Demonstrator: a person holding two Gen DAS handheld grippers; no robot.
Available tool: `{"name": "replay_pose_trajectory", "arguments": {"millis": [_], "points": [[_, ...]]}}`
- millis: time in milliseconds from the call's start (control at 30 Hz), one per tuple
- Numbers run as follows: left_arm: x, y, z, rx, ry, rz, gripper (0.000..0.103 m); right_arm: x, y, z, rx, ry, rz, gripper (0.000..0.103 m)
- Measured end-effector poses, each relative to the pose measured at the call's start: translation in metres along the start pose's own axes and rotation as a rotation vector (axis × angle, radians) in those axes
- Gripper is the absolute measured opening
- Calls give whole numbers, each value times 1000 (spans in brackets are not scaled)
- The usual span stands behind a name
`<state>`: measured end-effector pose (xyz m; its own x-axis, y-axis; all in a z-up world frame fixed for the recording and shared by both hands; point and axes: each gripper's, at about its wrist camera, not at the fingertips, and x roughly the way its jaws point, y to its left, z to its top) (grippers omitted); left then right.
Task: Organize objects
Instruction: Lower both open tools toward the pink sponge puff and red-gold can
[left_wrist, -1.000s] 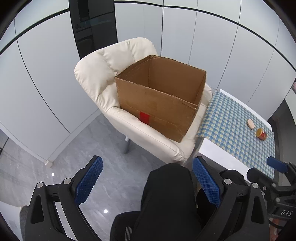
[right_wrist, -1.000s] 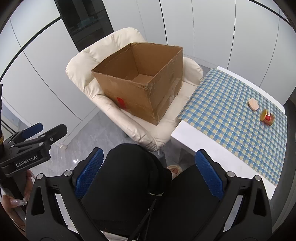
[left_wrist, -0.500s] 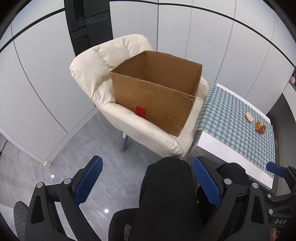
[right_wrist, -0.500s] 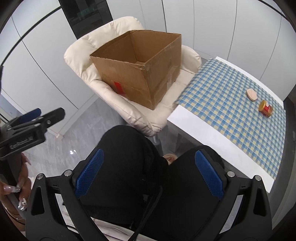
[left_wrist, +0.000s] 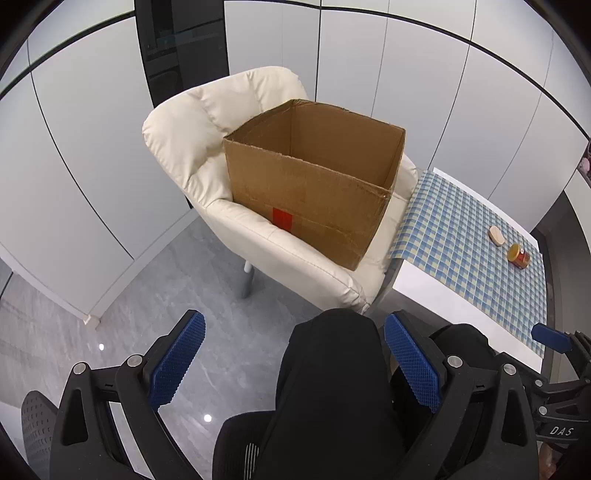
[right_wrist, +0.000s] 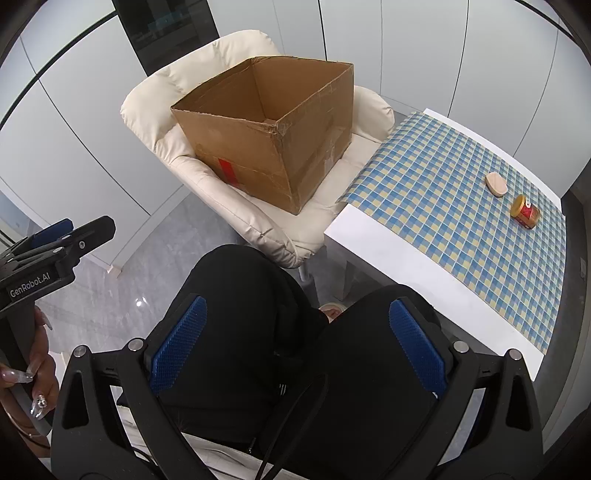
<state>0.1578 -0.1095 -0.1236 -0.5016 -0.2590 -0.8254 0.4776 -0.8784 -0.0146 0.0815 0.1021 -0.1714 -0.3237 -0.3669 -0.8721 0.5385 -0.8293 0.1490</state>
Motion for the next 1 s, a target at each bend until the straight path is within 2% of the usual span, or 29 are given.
{"name": "replay_pose_trajectory", "arguments": {"millis": [233,633,1000], "points": [[8,-10,1,15,20,-17,98,0,-5,-1,17,3,-9,101],[9,-47,5,108,20,-38,98,-6,-34,-12,99,-13,-31,101],[21,-104,5,209,46,-127,98,-25,-85,-36,223,-31,-102,101]]}}
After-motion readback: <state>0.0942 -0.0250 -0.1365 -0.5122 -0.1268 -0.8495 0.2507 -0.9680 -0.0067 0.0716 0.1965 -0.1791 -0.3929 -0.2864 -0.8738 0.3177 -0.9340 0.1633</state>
